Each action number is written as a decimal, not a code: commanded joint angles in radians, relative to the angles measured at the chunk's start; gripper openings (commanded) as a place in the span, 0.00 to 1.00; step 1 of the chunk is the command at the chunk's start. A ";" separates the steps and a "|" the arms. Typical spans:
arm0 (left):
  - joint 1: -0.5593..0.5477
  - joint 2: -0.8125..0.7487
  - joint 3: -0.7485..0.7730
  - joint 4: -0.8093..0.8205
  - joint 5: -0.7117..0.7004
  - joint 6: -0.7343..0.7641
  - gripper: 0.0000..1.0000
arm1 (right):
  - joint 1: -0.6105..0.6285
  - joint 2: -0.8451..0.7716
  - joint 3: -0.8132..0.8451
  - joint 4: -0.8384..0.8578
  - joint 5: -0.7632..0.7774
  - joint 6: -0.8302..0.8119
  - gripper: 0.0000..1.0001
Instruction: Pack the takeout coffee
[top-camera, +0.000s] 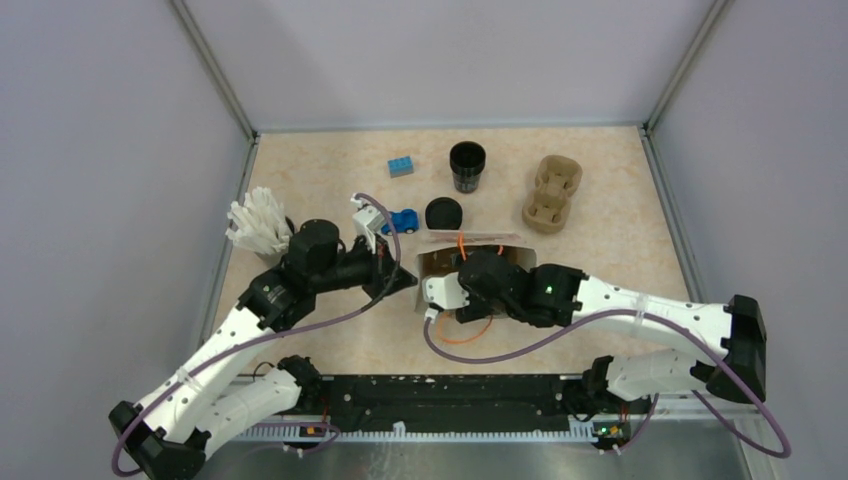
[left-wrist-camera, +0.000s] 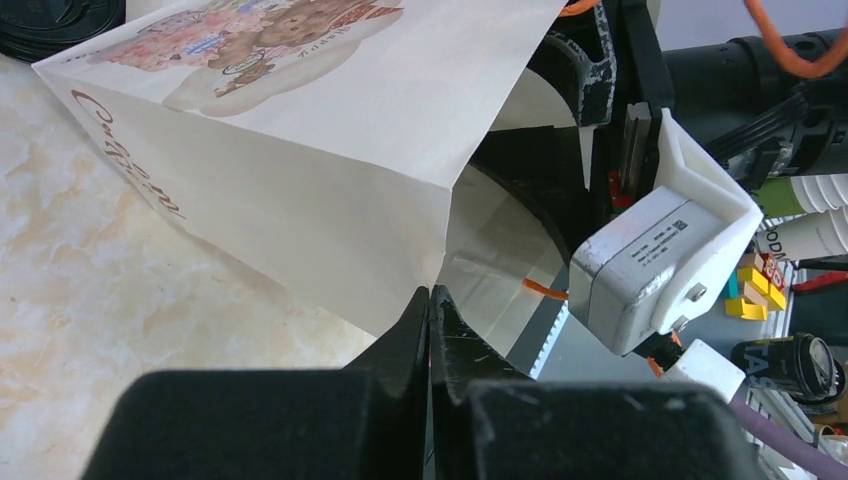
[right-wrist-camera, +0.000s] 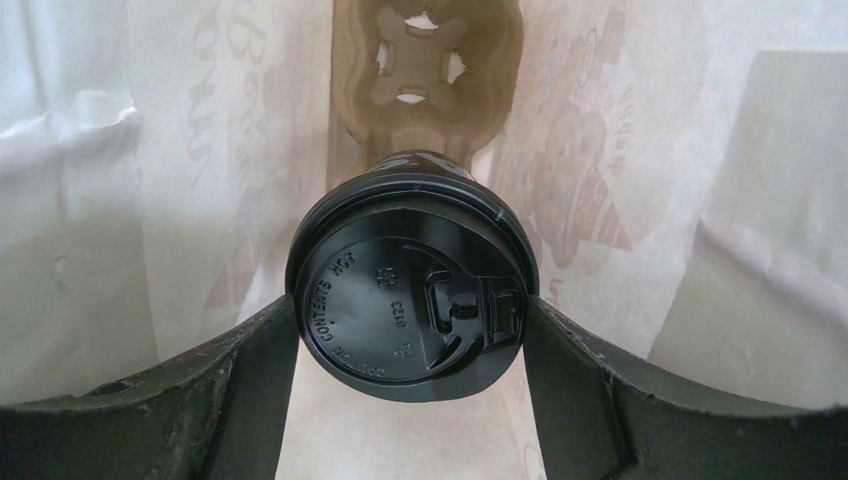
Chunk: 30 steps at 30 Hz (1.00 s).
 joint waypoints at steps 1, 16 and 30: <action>0.002 -0.013 -0.022 0.079 0.036 -0.019 0.00 | 0.011 -0.002 -0.029 0.109 0.015 -0.084 0.61; 0.002 -0.038 -0.041 0.065 0.054 -0.014 0.00 | -0.041 0.078 -0.046 0.192 0.002 -0.137 0.61; 0.003 -0.054 -0.052 0.056 0.054 -0.020 0.00 | -0.070 0.042 0.041 0.058 0.054 -0.150 0.61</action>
